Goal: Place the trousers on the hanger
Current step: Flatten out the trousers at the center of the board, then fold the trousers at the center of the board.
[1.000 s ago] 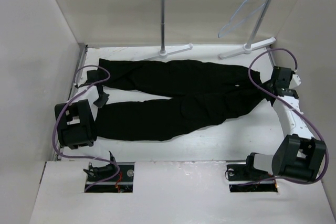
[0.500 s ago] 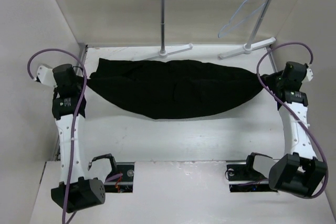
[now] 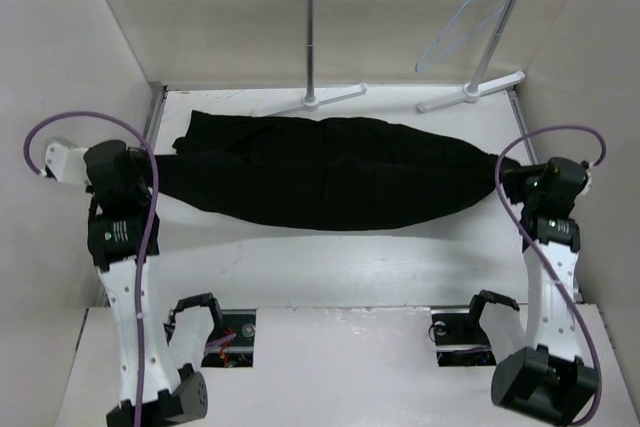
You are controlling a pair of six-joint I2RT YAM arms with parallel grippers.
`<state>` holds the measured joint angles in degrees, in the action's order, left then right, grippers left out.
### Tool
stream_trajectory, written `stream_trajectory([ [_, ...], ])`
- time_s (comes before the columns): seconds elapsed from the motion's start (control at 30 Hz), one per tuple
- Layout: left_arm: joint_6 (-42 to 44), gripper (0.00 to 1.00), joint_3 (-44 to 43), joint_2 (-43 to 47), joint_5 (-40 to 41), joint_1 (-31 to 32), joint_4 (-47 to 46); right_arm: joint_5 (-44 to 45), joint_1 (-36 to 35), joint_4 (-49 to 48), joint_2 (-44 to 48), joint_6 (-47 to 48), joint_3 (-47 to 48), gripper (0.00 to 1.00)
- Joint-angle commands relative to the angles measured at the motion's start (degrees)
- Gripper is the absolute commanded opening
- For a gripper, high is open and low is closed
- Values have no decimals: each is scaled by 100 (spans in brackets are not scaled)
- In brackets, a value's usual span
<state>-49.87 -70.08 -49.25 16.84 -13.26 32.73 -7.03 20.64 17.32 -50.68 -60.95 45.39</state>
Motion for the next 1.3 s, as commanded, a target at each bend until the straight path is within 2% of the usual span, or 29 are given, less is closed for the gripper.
stream_trajectory([
  [0.0, -41, 2, 484, 582, 661, 38, 531, 718, -240, 892, 680, -102, -485, 0],
  [0.23, -32, 4, 1620, 1435, 1329, 64, 1437, 1958, -1338, 1923, 2472, 337, -1777, 0],
  [0.33, 47, 4, 1639, 1323, 1410, 56, 1123, 2337, -1506, 1749, 2730, 610, -1815, 0],
  [0.4, 65, 4, 1315, 1016, 1235, 3, 737, 2373, -1506, 1442, 2468, 873, -1499, 0],
  [0.5, 56, 3, 647, 323, 1155, -23, 226, 2268, -1349, 1029, 1905, 1041, -946, 0],
  [0.63, 82, 3, -65, -802, 1084, -15, -380, 1680, -910, 414, 860, 954, -365, 0],
  [0.83, 267, 3, -1286, -3016, 1041, 99, -1119, 1266, -794, -378, -1283, 646, 644, 0],
  [0.97, 653, 3, -2559, -4677, 1067, 284, -1435, 1152, -820, -642, -2917, 584, 1742, 1],
  [1.13, 1215, 4, -4642, -6699, 1207, 459, -1594, 1115, -952, -406, -4808, 558, 3438, 1],
  [1.2, 1382, 6, -5389, -7376, 1242, 469, -1437, 1090, -996, -160, -5450, 593, 4098, 6],
  [1.23, 1401, 8, -5645, -7605, 1295, 469, -1314, 1116, -1031, -11, -5723, 593, 4388, 12],
  [1.27, 1453, 15, -5987, -7912, 1278, 469, -1191, 1185, -1049, 69, -5882, 584, 4591, 24],
])
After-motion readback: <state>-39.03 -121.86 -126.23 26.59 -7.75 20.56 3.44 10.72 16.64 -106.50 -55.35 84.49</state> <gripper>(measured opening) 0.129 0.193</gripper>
